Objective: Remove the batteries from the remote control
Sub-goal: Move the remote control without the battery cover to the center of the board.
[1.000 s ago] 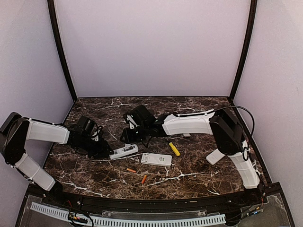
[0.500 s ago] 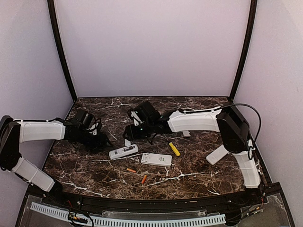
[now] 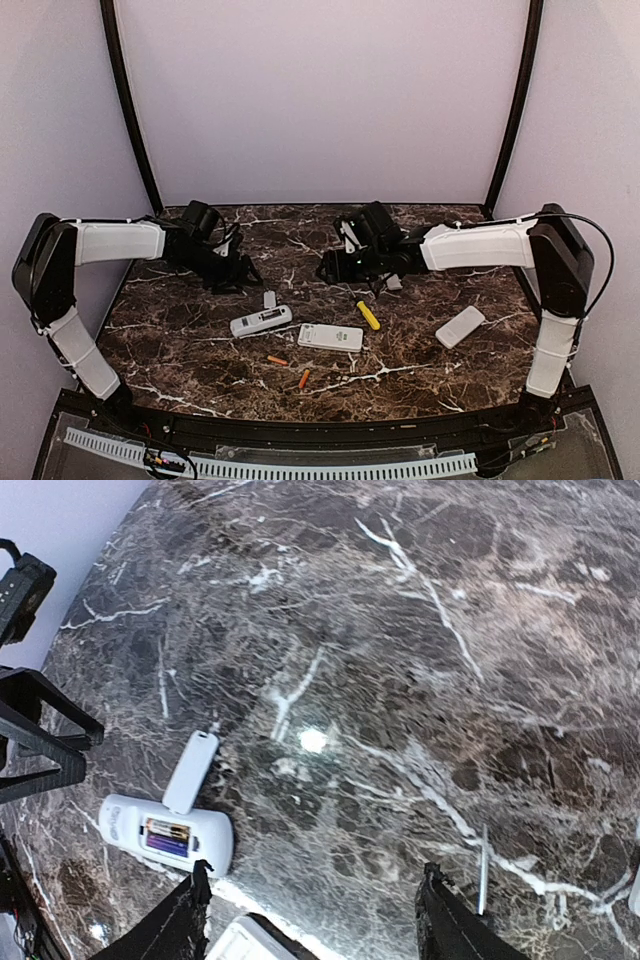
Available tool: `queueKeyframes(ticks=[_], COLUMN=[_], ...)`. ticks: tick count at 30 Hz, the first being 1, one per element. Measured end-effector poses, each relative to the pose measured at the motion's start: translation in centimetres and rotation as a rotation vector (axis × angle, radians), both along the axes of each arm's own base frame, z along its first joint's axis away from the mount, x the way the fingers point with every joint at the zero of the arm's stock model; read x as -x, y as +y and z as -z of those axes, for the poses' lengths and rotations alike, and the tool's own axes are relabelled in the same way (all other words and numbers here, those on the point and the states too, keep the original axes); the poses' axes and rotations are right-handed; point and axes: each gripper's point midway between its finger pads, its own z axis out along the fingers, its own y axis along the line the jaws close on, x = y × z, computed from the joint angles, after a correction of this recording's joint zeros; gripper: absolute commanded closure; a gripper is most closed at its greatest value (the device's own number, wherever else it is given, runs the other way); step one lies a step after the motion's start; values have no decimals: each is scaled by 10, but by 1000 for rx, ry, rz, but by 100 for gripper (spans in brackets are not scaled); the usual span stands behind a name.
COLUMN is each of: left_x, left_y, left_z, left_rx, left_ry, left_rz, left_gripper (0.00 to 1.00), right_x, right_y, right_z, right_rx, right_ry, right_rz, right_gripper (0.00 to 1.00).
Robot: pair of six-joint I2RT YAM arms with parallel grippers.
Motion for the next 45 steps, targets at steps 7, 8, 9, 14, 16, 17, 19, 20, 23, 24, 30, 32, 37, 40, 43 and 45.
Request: queueKeyframes(ticks=[7, 8, 9, 14, 16, 17, 19, 20, 23, 24, 30, 32, 37, 40, 43, 45], left_x=[2, 3, 4, 7, 7, 6, 6, 6, 9, 11, 17, 17, 16, 16, 17, 19], left_y=[-22, -24, -25, -33, -36, -38, -41, -43, -50, -53, -62, -63, -66, -69, -74, -78], left_z=[33, 37, 41, 52, 55, 54, 55, 54, 55, 54, 54, 54, 54, 54, 53, 53], left_rx=[-35, -41, -47, -66, -69, -68, -69, -69, -67, -65, -61, -58, -48, -35, -18, -13], left_ry=[69, 75, 82, 89, 90, 85, 79, 76, 68, 67, 55, 51, 43, 36, 28, 18], left_rz=[90, 100, 111, 155, 168, 178, 191, 197, 223, 232, 271, 276, 288, 304, 325, 344], left_gripper=[30, 30, 30, 30, 30, 30, 30, 30, 30, 30, 29, 30, 29, 30, 30, 30], right_x=[10, 11, 12, 11, 9, 9, 8, 9, 9, 9, 10, 10, 10, 10, 10, 11], right_y=[-32, -33, -35, -37, -37, -36, -37, -37, -40, -40, -42, -42, -42, -42, -42, -44], right_z=[31, 31, 31, 24, 20, 20, 20, 21, 25, 25, 28, 28, 28, 27, 28, 28], right_rx=[31, 27, 23, -13, -29, -35, -38, -38, -37, -37, -36, -38, -40, -43, -48, -50], right_ry=[62, 63, 65, 57, 50, 48, 50, 52, 57, 59, 68, 69, 72, 71, 69, 68], right_rz=[47, 48, 50, 56, 60, 62, 65, 65, 71, 72, 80, 81, 84, 86, 88, 92], right_gripper=[31, 31, 30, 30, 30, 30, 30, 30, 30, 30, 30, 30, 31, 30, 30, 30])
